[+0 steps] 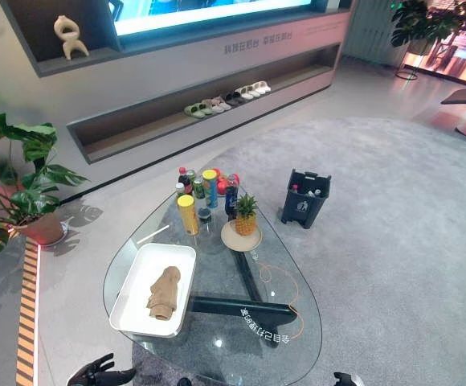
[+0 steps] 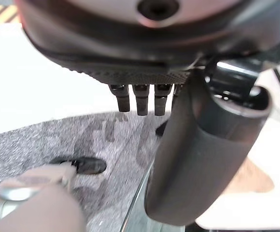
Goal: Wipe the table with a cloth and put it in the basket.
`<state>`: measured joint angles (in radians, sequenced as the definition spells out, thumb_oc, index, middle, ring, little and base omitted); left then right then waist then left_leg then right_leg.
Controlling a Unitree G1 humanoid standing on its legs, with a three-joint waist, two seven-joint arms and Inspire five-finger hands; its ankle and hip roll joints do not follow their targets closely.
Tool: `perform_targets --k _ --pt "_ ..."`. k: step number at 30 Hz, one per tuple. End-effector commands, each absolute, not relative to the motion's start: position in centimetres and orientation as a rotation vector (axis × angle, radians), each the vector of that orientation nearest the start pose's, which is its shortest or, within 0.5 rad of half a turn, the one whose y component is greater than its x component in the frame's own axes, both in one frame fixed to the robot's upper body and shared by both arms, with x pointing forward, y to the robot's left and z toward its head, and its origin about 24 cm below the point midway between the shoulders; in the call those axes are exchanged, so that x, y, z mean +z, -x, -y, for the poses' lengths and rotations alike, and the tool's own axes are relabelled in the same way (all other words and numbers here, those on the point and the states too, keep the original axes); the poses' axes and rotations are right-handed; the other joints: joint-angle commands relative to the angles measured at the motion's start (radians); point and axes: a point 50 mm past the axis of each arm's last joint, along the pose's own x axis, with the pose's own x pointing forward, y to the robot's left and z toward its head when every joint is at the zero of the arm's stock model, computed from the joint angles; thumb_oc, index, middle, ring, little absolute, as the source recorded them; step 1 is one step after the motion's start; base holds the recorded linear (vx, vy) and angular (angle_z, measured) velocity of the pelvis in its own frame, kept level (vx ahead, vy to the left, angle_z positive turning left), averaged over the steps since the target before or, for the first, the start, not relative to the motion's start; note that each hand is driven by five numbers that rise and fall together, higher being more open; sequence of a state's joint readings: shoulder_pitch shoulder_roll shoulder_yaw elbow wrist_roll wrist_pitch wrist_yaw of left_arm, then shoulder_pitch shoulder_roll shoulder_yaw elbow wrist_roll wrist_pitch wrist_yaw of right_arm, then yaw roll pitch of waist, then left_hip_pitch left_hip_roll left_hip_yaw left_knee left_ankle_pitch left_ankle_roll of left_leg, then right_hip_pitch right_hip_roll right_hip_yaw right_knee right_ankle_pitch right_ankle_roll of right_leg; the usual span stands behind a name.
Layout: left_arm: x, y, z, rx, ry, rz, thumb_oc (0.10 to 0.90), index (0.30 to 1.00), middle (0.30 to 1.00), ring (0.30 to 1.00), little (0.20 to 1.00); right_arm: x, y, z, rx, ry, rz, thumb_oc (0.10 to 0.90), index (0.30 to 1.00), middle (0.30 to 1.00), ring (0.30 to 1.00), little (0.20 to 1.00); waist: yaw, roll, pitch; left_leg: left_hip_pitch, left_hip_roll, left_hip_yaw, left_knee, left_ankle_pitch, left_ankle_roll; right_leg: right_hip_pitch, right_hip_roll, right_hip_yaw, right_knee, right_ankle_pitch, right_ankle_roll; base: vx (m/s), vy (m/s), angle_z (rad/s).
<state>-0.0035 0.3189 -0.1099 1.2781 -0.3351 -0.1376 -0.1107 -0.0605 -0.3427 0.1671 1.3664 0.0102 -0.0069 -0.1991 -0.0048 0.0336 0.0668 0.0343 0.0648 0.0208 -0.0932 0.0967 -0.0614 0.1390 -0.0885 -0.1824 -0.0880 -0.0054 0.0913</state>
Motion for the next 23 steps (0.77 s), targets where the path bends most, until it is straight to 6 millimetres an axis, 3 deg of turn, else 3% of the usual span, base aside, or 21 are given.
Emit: perform_targets --k 1,12,23 --pt "-14.4 -12.0 -26.7 0.127 -0.074 -1.084 0.8 0.9 0.9 0.9 0.9 -14.6 -10.1 28.2 -0.188 0.612 -1.251 0.8 0.9 0.9 0.9 0.9 0.013 -0.023 0.022 0.073 -0.036 0.032 0.006 -0.111 0.004 -0.036 -0.031 0.046 0.037 0.02 0.041 0.0 0.0 0.0" --pt "-15.2 -11.5 -24.9 0.004 -0.149 -1.185 0.8 0.9 0.9 0.9 0.9 -15.1 -10.3 26.8 -0.057 0.658 -1.288 0.8 0.9 0.9 0.9 0.9 -0.001 -0.02 0.017 0.097 -0.024 0.046 0.006 -0.122 0.002 -0.016 -0.035 0.049 0.037 0.01 0.041 0.01 0.007 -0.01" --pt "-15.4 -11.3 -24.4 -0.021 -0.171 -1.204 0.8 0.9 0.9 0.9 0.9 -15.3 -10.2 26.4 -0.02 0.656 -1.309 0.8 0.9 0.9 0.9 0.9 0.002 -0.027 0.019 0.092 -0.015 0.049 0.006 -0.12 -0.003 -0.015 -0.036 0.042 0.028 0.014 0.041 0.0 0.0 0.0"
